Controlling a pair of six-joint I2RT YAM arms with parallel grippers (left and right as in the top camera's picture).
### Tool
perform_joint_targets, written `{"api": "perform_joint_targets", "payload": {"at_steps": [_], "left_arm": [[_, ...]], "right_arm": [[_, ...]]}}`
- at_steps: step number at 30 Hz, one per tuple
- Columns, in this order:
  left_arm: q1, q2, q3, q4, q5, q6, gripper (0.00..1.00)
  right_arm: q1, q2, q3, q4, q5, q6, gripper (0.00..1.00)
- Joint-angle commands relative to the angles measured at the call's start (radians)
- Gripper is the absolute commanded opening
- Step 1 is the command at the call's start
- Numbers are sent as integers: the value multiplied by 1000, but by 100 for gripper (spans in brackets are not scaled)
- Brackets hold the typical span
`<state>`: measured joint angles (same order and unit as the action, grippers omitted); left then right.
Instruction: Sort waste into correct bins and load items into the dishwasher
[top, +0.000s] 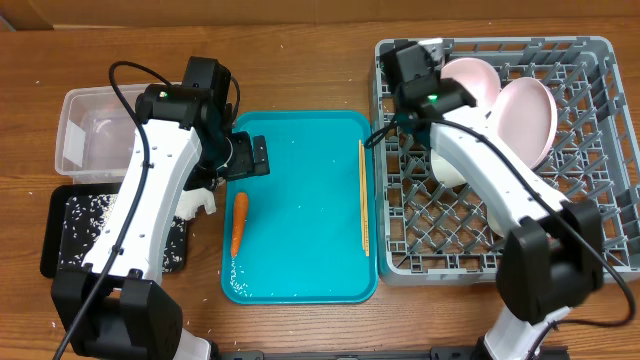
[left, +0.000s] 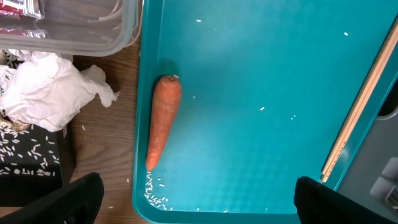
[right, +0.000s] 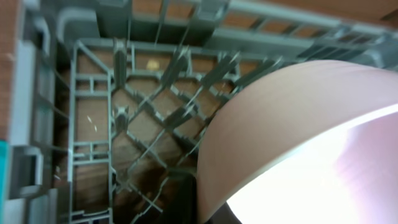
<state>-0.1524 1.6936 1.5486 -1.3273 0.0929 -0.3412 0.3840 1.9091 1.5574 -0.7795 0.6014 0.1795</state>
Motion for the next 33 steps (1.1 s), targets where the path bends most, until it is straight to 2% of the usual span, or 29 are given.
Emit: {"api": "perform_joint_targets", "payload": {"at_steps": [1,7,12,15,17,19,25,27,30,33], "left_arm": [[2,1,-4,0,8,-3,100],[2,1,-4,0,8,-3,100],[2,1,-4,0,8,-3,100],[2,1,-4,0,8,-3,100],[2,1,-4,0,8,-3,100],[2,1,-4,0,8,-3,100],[2,1,-4,0,8,-3,100],[2,1,-4,0,8,-3,100],[2,1,-4,0,8,-3,100],[2,1,-4,0,8,-3,100]], "right_arm": [[-16,32,8,-25,-75,35,5],[-6,-11,9,-90,-232,34,5],[-6,-87,9,-103,-260,30,34],[-10,-146,10,-84,-259,23,57],[-21,-187,10,-62,-259,23,69],[-43,-222,9,-35,-259,26,76],[-178,-240,9,-4,-330,66,76],[-242,-219,9,-1,-412,96,75],[-320,-167,8,7,-554,115,67],[-367,-97,8,1,-669,145,66]]}}
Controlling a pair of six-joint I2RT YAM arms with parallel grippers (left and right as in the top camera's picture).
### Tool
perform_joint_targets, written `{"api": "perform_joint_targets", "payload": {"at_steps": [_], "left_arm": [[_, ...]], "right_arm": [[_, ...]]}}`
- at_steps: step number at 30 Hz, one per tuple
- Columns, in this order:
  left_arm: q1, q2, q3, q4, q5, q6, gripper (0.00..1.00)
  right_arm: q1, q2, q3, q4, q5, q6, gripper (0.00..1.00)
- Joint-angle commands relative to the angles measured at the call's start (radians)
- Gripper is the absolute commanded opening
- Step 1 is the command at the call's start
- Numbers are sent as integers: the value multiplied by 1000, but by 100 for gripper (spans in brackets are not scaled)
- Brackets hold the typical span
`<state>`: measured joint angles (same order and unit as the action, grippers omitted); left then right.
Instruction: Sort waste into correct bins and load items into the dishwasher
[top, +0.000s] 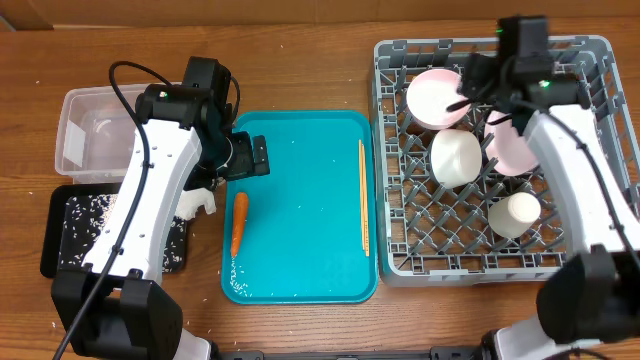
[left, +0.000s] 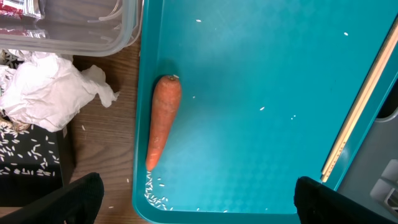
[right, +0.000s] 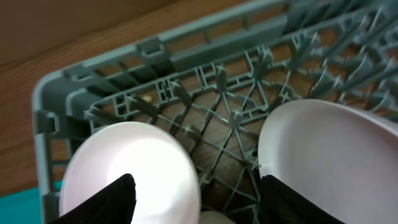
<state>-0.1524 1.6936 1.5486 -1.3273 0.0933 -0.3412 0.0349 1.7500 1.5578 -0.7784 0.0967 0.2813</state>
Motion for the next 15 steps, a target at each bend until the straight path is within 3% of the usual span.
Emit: {"api": "perform_joint_targets", "payload": {"at_steps": [1,4,7,10,11,12,13,15], "left_arm": [[2,1,-4,0,8,-3,100],[2,1,-4,0,8,-3,100],[2,1,-4,0,8,-3,100],[2,1,-4,0,8,-3,100],[2,1,-4,0,8,-3,100],[2,1,-4,0,8,-3,100],[2,1,-4,0,8,-3,100],[2,1,-4,0,8,-3,100]], "right_arm": [[-25,86,8,-1,-206,42,66],[-28,129,8,0,-264,40,62],[-20,150,8,3,-263,38,45],[-18,169,8,-5,-275,38,44],[-18,175,8,-9,-286,38,38],[-18,181,8,-13,-293,38,14],[-18,182,8,-20,-292,37,4],[-19,166,10,-28,-292,38,4]]}}
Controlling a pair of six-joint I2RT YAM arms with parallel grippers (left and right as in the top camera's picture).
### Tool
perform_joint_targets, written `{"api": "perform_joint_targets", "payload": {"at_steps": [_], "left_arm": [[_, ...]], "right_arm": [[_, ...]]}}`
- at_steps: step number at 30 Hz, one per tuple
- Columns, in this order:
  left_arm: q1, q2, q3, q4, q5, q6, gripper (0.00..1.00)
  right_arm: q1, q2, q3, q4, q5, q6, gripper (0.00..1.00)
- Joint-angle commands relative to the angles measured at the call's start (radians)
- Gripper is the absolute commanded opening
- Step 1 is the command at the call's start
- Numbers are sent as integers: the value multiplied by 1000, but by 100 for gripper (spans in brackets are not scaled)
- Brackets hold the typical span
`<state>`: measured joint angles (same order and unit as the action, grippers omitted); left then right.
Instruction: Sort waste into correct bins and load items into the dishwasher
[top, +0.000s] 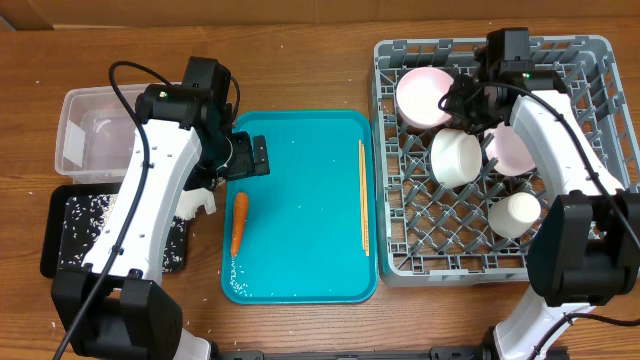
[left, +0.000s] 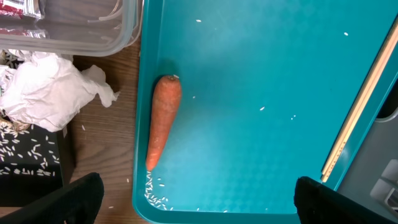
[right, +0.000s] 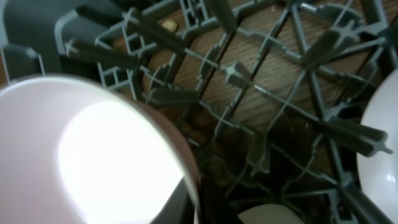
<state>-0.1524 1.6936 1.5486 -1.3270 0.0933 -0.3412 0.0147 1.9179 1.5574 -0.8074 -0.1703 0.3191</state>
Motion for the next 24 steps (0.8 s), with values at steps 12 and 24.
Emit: {"api": "perform_joint_targets", "payload": {"at_steps": [12,24], "left_arm": [[2,1,-4,0,8,-3,100],[2,1,-4,0,8,-3,100]], "right_arm": [[60,-299,63,-16,578,-12,4],[275,-177,-33,41,1124,-45,4]]}}
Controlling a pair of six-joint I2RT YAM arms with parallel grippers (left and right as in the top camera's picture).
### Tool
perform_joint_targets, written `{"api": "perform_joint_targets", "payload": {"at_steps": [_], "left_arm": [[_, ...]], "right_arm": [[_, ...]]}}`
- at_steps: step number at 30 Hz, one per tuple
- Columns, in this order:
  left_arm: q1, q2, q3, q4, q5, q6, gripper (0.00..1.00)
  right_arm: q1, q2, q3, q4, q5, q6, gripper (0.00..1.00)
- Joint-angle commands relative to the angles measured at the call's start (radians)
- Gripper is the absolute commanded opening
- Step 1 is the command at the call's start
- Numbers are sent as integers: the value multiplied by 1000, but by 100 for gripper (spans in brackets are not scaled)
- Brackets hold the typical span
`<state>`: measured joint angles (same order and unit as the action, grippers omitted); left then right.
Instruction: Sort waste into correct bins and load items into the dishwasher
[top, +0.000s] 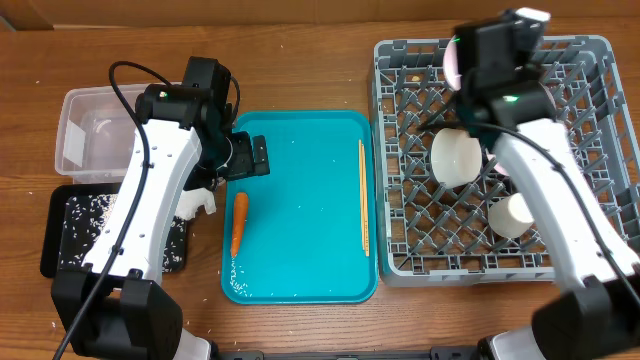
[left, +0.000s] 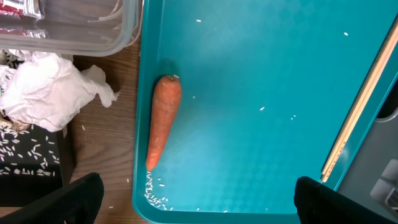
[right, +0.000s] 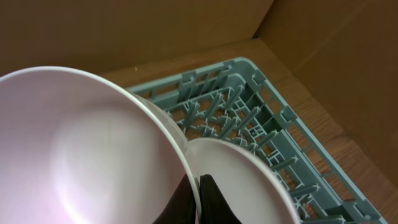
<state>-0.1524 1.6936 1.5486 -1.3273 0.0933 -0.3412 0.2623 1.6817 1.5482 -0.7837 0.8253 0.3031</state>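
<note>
A pink bowl (right: 81, 143) fills the left of the right wrist view, and my right gripper (right: 199, 183) is shut on its rim. It is held up above the grey dish rack (top: 580, 250); overhead only its edge (top: 453, 55) shows beside the wrist. A second pink bowl (right: 249, 180) lies behind it in the rack. Two white cups (top: 458, 155) (top: 510, 213) stand in the rack. On the teal tray (top: 300, 150) lie a carrot (left: 163, 118) and chopsticks (left: 357, 106). My left gripper (left: 199, 205) hangs open above the tray, holding nothing.
A clear lidded container (top: 90, 135) stands at the left, with a black bin of rice grains (top: 75, 230) in front of it. Crumpled white paper (left: 43, 93) lies between the bin and the tray. Loose rice (left: 155, 193) sits at the tray's near left corner.
My right gripper was down at the pink bowl at the rack's back left. Now it is shut on the bowl's rim and holds it up above the rack. The left arm has not moved.
My right gripper was first low at the rack's back left, close to a pink bowl. Then it stood open above the rack's back with both pink bowls resting inside. Then it was down at the left bowl, which it now holds raised. The left arm stayed still.
</note>
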Motion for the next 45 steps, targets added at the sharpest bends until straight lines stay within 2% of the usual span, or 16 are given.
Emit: {"api": "perform_joint_targets", "payload": {"at_steps": [1,11,18,31,38,45], "left_arm": [[2,1,-4,0,8,-3,100],[2,1,-4,0,8,-3,100],[2,1,-4,0,8,-3,100],[2,1,-4,0,8,-3,100],[2,1,-4,0,8,-3,100],[2,1,-4,0,8,-3,100]], "right_arm": [[33,81,-24,28,128,-46,4],[42,187,-24,65,230,-95,4],[35,192,-24,56,159,-98,4],[39,288,-23,57,170,-148,4],[45,272,3,66,301,-148,4],[30,249,30,165,360,-309,4]]}}
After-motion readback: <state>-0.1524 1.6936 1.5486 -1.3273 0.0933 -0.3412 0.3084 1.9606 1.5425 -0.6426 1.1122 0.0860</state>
